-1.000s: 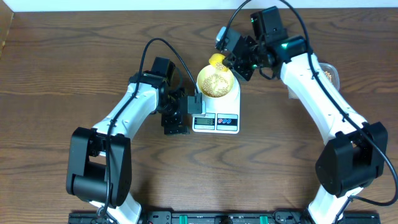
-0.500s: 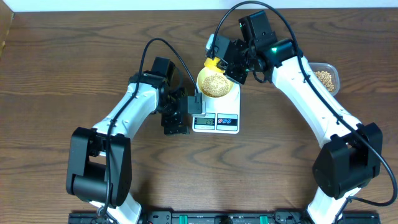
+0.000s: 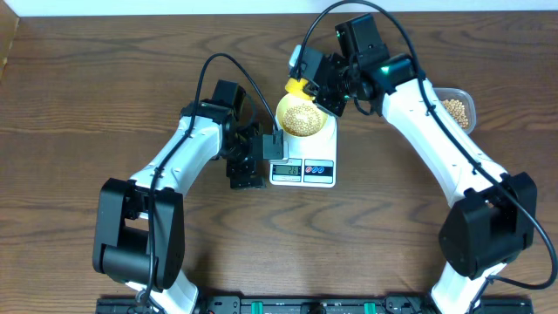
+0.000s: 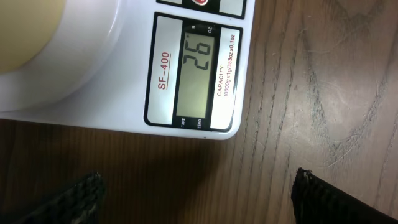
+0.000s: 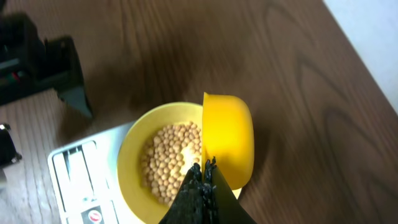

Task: Scoop item into bowl and weigh 50g on scale
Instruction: 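Carry the empty scoop back right toward the soybean tub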

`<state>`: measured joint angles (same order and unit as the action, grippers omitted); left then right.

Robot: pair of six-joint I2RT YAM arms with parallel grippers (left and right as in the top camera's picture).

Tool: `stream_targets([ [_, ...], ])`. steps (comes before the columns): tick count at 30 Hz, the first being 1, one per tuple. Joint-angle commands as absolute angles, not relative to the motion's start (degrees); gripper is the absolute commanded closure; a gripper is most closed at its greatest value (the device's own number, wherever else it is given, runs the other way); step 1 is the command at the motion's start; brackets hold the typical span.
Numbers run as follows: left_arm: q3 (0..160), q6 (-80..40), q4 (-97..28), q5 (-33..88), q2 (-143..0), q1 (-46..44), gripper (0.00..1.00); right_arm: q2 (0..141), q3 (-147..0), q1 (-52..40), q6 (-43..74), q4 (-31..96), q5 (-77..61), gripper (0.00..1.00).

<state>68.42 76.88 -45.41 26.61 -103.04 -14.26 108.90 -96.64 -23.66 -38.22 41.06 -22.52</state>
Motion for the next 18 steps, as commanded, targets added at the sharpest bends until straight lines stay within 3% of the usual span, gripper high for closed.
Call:
stream_targets([
  [1, 67.72, 76.84, -45.71, 26.28, -101.8, -14.17, 0.02, 104.97, -96.75, -21.8, -34.35, 39.62, -26.15, 0.99],
  [18, 67.72, 76.84, -45.71, 26.28, -101.8, -14.17, 0.02, 102.3, -96.75, -10.11, -30.65, 37.01, -29.06, 0.99],
])
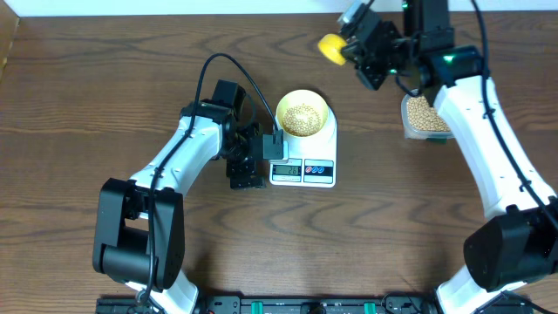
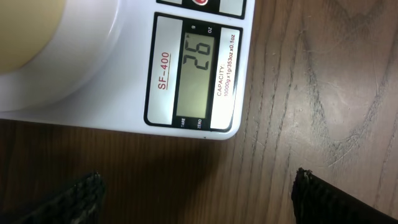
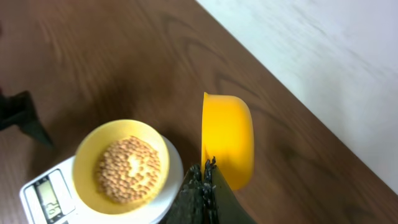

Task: Scoop item into bowl and weigh 50g on scale
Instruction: 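Carry the empty scoop back right toward the soybean tub, then lower the scoop into the soybean tub with the right gripper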

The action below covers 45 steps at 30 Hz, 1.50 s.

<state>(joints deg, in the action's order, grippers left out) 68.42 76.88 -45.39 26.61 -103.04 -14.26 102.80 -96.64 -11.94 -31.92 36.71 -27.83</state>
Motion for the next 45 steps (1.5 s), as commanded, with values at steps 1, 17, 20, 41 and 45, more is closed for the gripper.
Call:
stream_targets([
  [1, 67.72, 76.84, -45.71, 26.28, -101.8, -14.17, 0.02, 102.32, -96.75, -9.26, -30.65, 37.06, -29.06, 0.99],
  [17, 67.72, 76.84, -45.71, 26.28, -101.8, -14.17, 0.02, 102.32, -96.73, -3.95, -30.68, 34.89, -29.06, 0.99],
  [20, 67.72, 76.84, -45.71, 26.28, -101.8, -14.17, 0.02, 102.32, -96.73, -3.95, -30.44, 35.16, -28.67, 0.99],
  [41, 67.72, 76.84, -45.71, 26.28, -101.8, -14.17, 0.02, 102.28, -108.64, 2.35, -8.16, 57.21, -0.19, 0.99],
  [45, 67.72, 76.82, -45.71, 26.28, -101.8, -14.17, 0.02, 103.28, -108.55, 5.19, -7.27, 61.01, -0.36, 0.99],
])
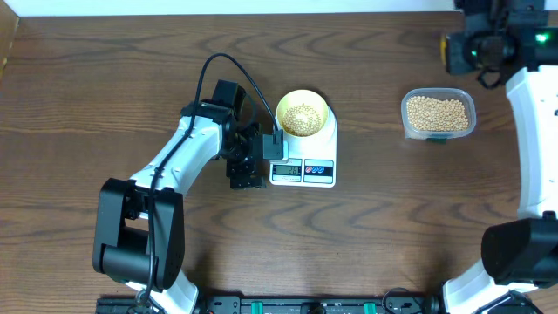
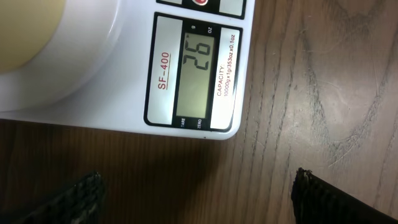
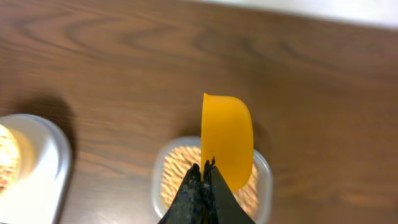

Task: Scoop item into bowl and weigh 50g on scale
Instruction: 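Lower the scoop into the soybean tub with the right gripper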

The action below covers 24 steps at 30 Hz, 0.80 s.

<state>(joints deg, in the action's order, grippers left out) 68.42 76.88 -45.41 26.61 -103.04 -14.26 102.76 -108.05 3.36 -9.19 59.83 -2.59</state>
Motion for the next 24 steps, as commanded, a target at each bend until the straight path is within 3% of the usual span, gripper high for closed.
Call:
stream_targets([
  [1, 67.72, 76.84, -45.71, 26.28, -101.8, -14.17, 0.02, 103.66, -108.55, 5.82, -7.14, 61.82, -0.4, 0.99],
  [24, 67.72, 76.84, -45.71, 26.28, -101.8, -14.17, 0.02, 120.62, -107.87, 8.49, -6.02, 66.41, -4.14, 0.99],
])
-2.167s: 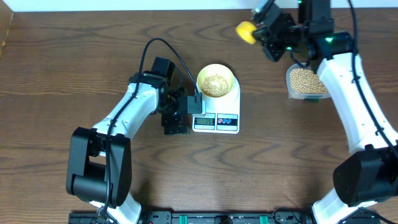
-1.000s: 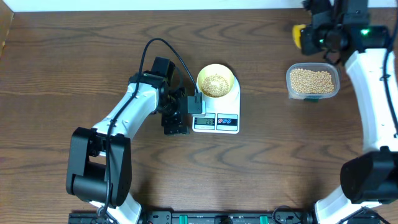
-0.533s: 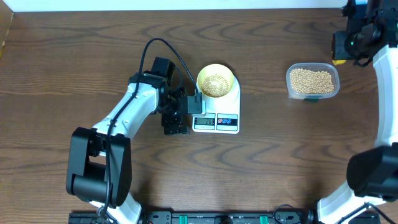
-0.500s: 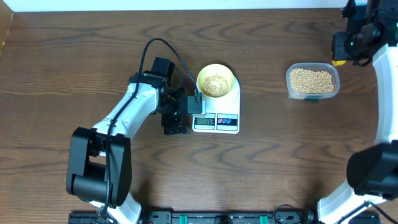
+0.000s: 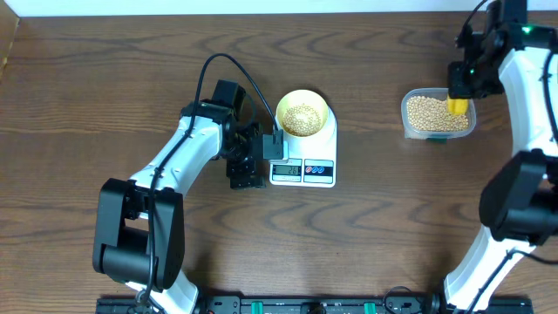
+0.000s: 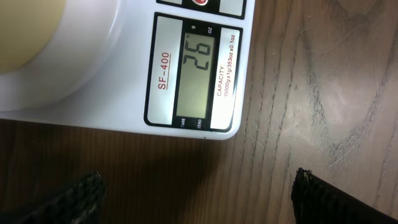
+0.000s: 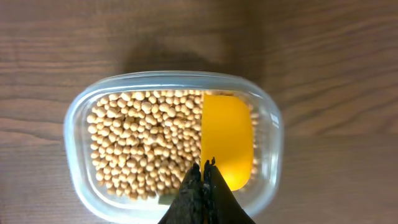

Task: Scoop item into bowl and weigh 50g on scale
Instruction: 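Lower the scoop into the soybean tub with the right gripper, then drag the yellow scoop through the soybeans with the right gripper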

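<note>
A yellow bowl part-filled with soybeans stands on the white scale, whose display reads 26. At the back right a clear tub holds soybeans. My right gripper is shut on the yellow scoop, which sits edge-on inside the tub's right half, against the beans. My left gripper hangs open over the table beside the scale's front left corner, fingers wide apart, nothing between them.
The pale wall strip runs along the table's far edge. The left arm lies to the left of the scale, the right arm down the table's right side.
My right gripper with the scoop has come from behind the tub, at the far right corner, down into the tub, so the scoop is now among the beans. Left gripper and scale reading unchanged.
The scoop was first held on edge at the bowl's far rim, scale reading 26. Then it was behind and to the right of the bowl, later near the far right corner behind the tub, and now in the tub. The display has stayed at 26.
</note>
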`<state>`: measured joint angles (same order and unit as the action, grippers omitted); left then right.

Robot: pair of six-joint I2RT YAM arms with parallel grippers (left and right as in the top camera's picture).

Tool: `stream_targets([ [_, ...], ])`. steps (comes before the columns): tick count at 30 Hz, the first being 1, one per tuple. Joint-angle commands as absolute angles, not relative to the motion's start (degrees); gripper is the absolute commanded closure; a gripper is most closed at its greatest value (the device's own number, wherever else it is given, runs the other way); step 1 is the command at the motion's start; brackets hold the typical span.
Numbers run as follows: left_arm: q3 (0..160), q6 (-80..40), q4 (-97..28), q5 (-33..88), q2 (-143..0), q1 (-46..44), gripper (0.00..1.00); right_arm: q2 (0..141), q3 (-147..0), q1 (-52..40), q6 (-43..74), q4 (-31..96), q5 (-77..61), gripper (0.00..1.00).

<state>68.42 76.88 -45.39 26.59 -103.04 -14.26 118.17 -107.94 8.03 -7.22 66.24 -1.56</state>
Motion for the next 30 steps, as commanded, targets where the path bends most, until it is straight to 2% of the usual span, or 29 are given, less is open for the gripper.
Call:
stream_targets([
  [1, 67.72, 76.82, -45.71, 26.28, -101.8, -14.17, 0.02, 121.51, -107.87, 8.49, -6.04, 66.35, -5.23, 0.99],
  [14, 67.72, 76.82, -45.71, 26.28, -101.8, -14.17, 0.02, 125.49, -107.87, 10.13, -10.81, 64.97, -23.86, 0.99],
  [30, 67.72, 76.84, -45.71, 26.28, -101.8, -14.17, 0.02, 125.49, -107.87, 20.43, -10.76, 67.42, -47.16, 0.99],
])
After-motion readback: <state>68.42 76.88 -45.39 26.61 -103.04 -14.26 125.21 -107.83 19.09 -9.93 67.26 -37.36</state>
